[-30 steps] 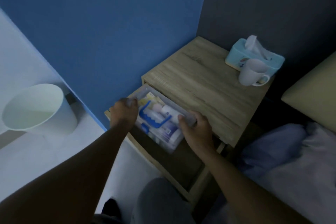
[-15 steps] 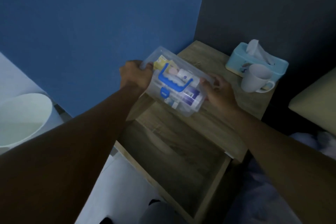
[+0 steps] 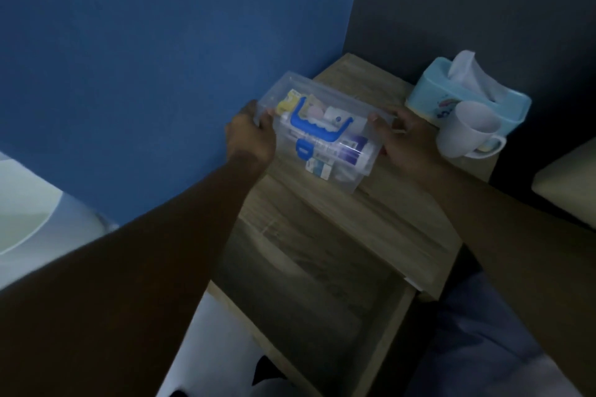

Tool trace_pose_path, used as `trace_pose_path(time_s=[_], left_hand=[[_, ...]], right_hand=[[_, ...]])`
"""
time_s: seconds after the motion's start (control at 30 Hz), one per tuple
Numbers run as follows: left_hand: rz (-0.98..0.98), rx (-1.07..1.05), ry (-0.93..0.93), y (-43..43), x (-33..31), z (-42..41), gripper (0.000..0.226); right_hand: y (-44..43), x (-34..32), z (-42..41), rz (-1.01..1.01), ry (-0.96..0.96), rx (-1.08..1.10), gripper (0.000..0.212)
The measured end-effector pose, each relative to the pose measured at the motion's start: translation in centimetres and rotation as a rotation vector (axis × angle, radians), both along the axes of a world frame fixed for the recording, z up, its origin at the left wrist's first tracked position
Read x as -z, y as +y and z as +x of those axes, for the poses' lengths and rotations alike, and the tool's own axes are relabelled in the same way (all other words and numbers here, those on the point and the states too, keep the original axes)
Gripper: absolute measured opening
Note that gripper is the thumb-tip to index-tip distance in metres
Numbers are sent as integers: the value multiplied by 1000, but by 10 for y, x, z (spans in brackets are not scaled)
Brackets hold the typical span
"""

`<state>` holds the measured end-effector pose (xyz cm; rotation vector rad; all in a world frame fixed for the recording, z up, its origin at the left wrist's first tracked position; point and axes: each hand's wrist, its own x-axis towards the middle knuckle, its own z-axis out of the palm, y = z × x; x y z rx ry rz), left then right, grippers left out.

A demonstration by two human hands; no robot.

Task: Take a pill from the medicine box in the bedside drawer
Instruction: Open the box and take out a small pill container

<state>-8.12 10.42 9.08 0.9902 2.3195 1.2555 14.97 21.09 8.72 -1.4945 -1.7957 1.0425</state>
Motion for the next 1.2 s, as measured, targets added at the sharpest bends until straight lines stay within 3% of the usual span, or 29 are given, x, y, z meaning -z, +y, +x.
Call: trace_pose_path(time_s=[0.07, 0.17, 0.27, 0.37, 0.47, 0.6, 0.7, 0.8, 0.93, 1.1, 1.2], left_hand=[[72, -59, -105, -12, 6, 16, 48], [100, -142, -456, -25, 15, 43, 49], [68, -104, -787, -26, 18, 63, 50], [102, -134, -841, -23, 17, 70, 50], [103, -162, -839, -23, 15, 68, 39], [84, -184, -768, -27, 10, 67, 17], [105, -152, -645, -32, 10, 66, 25], [99, -20, -350, -42, 18, 64, 33], [-53, 244, 199, -50, 27, 58, 39], [-44, 332, 236, -54, 28, 44, 43], [-32, 288, 255, -53, 26, 35, 58]], right_hand=[[-6, -9, -2, 110, -110, -33, 61], [-24, -22, -5, 265, -219, -83, 56], [-40, -25, -6, 179, -380, -226, 85], [-43, -34, -7, 172, -486, -273, 106], [-37, -50, -8, 146, -470, -276, 110], [-35, -59, -9, 134, -492, -285, 110], [-36, -58, -9, 124, -453, -278, 112], [-36, -58, -8, 129, -488, -300, 115], [-36, -60, -8, 129, -714, -421, 129], [-36, -58, -8, 136, -711, -403, 129], [-34, -63, -3, 191, -625, -399, 116]])
